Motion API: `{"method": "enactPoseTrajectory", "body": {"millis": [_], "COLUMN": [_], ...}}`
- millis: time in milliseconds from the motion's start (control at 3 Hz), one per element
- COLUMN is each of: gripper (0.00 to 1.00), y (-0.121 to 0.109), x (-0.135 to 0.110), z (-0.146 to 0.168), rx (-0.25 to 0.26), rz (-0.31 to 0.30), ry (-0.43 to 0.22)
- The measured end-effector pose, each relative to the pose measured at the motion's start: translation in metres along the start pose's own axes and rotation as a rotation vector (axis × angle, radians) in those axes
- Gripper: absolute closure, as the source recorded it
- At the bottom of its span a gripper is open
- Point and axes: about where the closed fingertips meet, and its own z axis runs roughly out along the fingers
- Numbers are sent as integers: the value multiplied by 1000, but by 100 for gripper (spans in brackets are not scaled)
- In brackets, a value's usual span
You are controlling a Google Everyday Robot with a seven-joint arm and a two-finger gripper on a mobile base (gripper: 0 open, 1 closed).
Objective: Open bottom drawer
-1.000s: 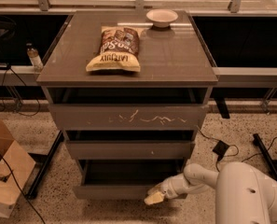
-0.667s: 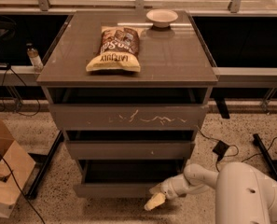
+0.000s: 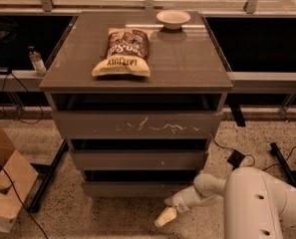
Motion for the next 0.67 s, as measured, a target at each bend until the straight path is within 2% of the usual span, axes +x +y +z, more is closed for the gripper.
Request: {"method": "enactPoseTrajectory", "body": {"millis": [333,667], "gripper": [38,36], "y": [14,33], "x": [2,-6], "z": [-14,-34], "rx": [27,55], "rz": [-11,-61], "ry": [11,-4]}}
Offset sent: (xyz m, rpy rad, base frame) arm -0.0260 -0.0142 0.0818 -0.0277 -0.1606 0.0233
